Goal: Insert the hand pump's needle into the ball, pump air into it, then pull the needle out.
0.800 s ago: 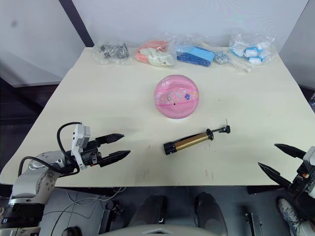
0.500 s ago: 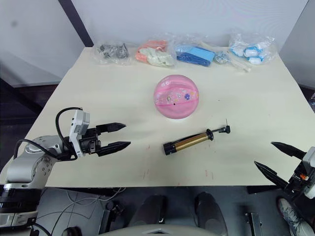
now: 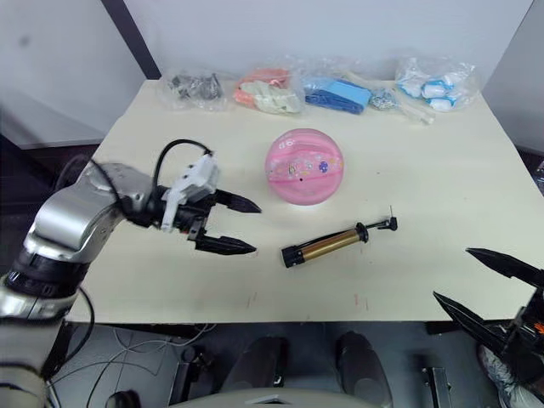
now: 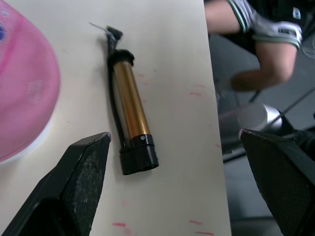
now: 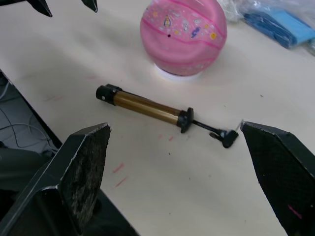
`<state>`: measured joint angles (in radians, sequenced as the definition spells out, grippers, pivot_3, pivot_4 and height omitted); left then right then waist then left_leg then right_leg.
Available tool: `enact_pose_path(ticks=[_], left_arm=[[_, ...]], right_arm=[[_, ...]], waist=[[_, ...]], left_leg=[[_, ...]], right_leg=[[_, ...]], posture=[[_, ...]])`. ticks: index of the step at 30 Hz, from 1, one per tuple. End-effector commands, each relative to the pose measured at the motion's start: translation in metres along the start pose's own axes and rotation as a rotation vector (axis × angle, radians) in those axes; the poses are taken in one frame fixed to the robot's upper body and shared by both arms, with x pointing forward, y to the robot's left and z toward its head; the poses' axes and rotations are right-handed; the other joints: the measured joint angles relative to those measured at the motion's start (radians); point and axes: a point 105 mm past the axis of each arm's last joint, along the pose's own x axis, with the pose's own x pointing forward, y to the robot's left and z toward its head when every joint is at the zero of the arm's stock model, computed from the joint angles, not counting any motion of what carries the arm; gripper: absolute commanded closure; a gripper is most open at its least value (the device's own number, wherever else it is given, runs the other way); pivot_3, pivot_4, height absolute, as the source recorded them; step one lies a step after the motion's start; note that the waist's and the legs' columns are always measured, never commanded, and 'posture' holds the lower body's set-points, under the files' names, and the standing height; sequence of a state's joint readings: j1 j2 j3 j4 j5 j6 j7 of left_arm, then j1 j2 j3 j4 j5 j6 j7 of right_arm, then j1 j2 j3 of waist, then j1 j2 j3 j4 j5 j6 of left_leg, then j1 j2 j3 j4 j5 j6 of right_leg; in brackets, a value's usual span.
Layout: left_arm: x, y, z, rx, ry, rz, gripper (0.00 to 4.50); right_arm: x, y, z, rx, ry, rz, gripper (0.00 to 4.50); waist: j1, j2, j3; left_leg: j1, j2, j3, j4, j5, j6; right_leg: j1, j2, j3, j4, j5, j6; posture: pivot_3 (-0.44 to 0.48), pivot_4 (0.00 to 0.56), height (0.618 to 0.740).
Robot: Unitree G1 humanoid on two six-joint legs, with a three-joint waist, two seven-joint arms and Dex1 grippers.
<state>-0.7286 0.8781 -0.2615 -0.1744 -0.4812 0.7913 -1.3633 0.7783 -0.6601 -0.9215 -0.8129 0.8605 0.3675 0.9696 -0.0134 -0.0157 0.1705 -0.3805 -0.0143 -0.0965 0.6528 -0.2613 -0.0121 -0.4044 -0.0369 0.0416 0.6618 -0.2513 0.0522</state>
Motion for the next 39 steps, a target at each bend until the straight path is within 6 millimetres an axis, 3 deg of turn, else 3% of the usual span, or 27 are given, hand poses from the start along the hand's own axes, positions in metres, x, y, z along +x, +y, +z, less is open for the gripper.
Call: enact_pose_path(ticks=[1, 8, 20, 24, 28, 29, 39], left_arm=[[0.014, 0.010, 0.012, 0.050, 0.054, 0.017, 0.00], [0.038, 0.024, 0.022, 0.153, 0.128, 0.055, 0.00], [0.078, 0.037, 0.039, 0.268, 0.148, 0.086, 0.00], [0.103, 0.046, 0.041, 0.308, 0.154, 0.097, 0.00], [0.118, 0.051, 0.038, 0.359, 0.171, 0.098, 1.07], [0.121, 0.052, 0.038, 0.366, 0.175, 0.097, 1.60], [0.147, 0.057, 0.031, 0.422, 0.216, 0.081, 1.60]], right_arm=[[-0.001, 0.008, 0.013, -0.032, -0.022, -0.022, 0.06], [0.008, 0.014, 0.021, -0.033, -0.021, -0.040, 0.06], [0.008, 0.015, 0.005, 0.016, 0.050, -0.102, 0.06], [0.015, 0.012, 0.001, 0.018, 0.056, -0.095, 0.06], [0.019, 0.012, 0.000, 0.016, 0.052, -0.095, 0.00], [0.019, 0.012, -0.001, 0.017, 0.051, -0.094, 0.00], [0.022, 0.017, -0.003, 0.027, 0.052, -0.096, 0.00]], waist=[[-0.002, 0.000, 0.000], [-0.002, -0.002, 0.001], [-0.002, -0.004, 0.002], [0.001, -0.004, 0.002], [0.003, -0.005, 0.003], [0.000, -0.005, 0.003], [0.002, -0.005, 0.003]], left_leg=[[0.001, 0.000, 0.000, 0.000, 0.000, 0.000], [0.000, 0.001, 0.002, 0.000, 0.000, 0.000], [-0.001, 0.000, 0.001, 0.001, 0.000, 0.000], [0.000, 0.001, 0.001, 0.001, 0.000, 0.000], [-0.001, -0.001, 0.001, 0.002, 0.000, 0.000], [-0.001, 0.000, 0.001, 0.002, 0.000, 0.000], [-0.001, 0.000, 0.002, 0.002, 0.000, 0.001]], right_leg=[[0.000, 0.001, 0.001, 0.000, 0.000, 0.000], [0.000, 0.001, 0.002, 0.000, 0.000, 0.000], [0.000, 0.001, 0.002, 0.000, 0.000, 0.000], [0.000, 0.001, 0.002, 0.000, 0.000, 0.000], [0.000, 0.000, 0.002, 0.000, 0.001, 0.000], [0.000, 0.000, 0.002, 0.000, 0.001, -0.002], [0.000, 0.000, 0.002, 0.000, 0.000, 0.000]], posture=[[0.000, 0.150, 0.740], [0.000, 0.150, 0.740], [0.000, 0.150, 0.740], [0.000, 0.150, 0.740], [0.000, 0.150, 0.740], [0.000, 0.150, 0.740], [0.000, 0.150, 0.740]])
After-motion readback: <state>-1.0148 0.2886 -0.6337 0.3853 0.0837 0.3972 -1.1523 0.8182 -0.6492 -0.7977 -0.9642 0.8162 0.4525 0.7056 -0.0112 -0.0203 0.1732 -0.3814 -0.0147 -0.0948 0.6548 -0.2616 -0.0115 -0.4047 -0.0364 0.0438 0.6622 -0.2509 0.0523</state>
